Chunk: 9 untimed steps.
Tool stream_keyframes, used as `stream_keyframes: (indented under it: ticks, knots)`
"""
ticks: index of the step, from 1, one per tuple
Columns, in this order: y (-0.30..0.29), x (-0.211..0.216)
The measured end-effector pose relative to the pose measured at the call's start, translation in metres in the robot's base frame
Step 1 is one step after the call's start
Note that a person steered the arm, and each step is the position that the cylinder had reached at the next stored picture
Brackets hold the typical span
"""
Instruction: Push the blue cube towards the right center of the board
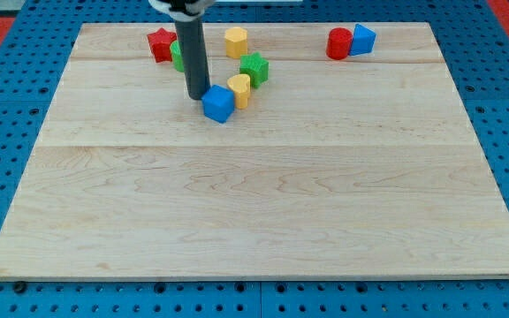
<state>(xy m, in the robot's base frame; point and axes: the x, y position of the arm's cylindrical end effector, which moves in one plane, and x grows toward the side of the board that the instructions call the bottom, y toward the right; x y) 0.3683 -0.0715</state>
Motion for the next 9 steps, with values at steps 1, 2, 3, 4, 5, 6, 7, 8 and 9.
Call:
stream_keyframes:
  ticks: [1,2,3,4,5,6,7,8,9]
  knots:
    - [0.03,0.025]
    - [0.08,0.032]
    - [0.111,0.061]
    - [0.094,0.08]
    - [0.071,0.085]
    - [0.088,0.126]
    - [0.119,0.133]
    - [0.12,0.121]
    - [0.118,0.112]
